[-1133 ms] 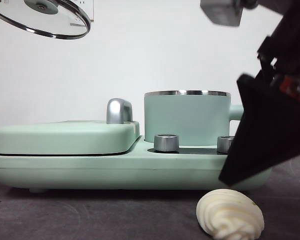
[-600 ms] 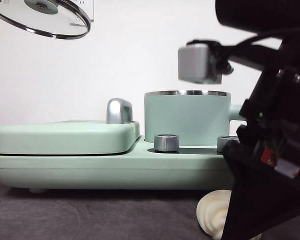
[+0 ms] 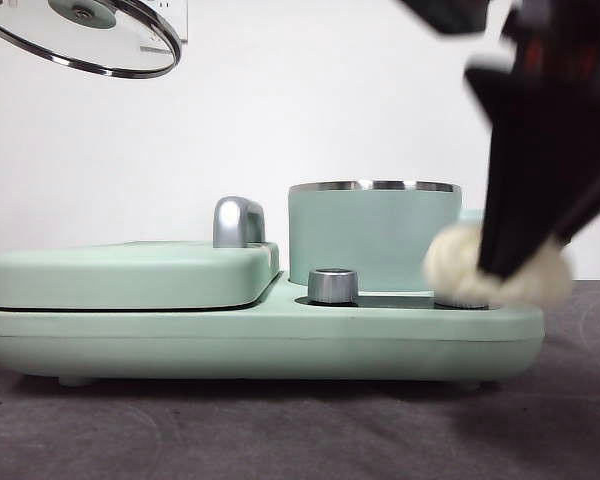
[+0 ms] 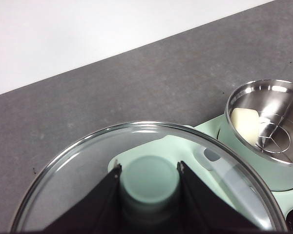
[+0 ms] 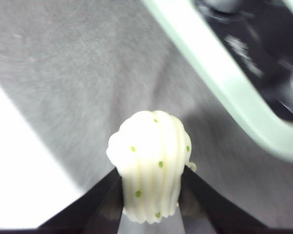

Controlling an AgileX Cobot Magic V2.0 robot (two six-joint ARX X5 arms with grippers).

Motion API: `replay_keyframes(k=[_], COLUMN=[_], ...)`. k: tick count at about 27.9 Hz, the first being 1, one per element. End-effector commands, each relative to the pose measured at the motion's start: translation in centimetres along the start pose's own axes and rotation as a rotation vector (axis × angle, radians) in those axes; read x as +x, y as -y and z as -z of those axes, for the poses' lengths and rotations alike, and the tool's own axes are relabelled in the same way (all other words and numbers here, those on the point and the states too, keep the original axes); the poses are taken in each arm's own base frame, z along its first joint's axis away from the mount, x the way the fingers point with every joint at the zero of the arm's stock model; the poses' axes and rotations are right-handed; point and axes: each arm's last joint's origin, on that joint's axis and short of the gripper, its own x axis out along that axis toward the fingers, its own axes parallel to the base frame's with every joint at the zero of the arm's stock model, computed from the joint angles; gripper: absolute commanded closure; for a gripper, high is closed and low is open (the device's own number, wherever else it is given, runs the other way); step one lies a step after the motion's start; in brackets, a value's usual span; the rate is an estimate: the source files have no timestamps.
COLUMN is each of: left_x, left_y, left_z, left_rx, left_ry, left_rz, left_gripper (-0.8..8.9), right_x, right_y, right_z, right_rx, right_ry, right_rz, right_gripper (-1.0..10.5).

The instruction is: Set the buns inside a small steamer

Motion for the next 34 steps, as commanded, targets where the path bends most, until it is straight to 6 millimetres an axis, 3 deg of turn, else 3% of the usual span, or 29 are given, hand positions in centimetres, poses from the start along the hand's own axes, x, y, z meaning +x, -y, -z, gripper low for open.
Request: replay_keyframes(k=[1,4,6,10,21,30,34], left_x=[-0.3,-0.3,-0.3,-0.3,-0.3,-0.3,-0.3], left_y=[0.0,0.0,0.0,0.0,0.0,0.0,0.0], left_z=[-0.8,-0.8,-0.8,-0.8,-0.7,-0.7,-0.7], left_rx=[0.009,0.009,0.009,0.008,0.004,0.005,0.005], left_ry=[0.045,0.044,0.044,0.044,0.043,0.043,0.043], left_rz=[-0.003,-0.003,-0.003,-0.003,-0.002,-0.002,-0.002], left_gripper=[7.99,7.99,7.99,7.99,7.99,7.99,7.99], right_x=[-3.3,-7.3,-8.9,-9.1,-3.8,0.9,1.7], right_y=[-0.2,0.3,1.3,3.3,9.5,12.9,13.5], right_z=[-1.6,-4.3,-6.2,-8.7,-14.2,-15.5,-15.7], right_rx=[0.089,0.131,0.166,0.192,0.214,0.222,0.227], right_ry=[-0.012,0.118,0.181,0.201,0.146,0.084,0.1], right_rz=[-0.005,0.01,0.033,0.078,0.153,0.175,0.159], right_gripper=[8.0,8.0,8.0,8.0,8.0,7.9,6.9])
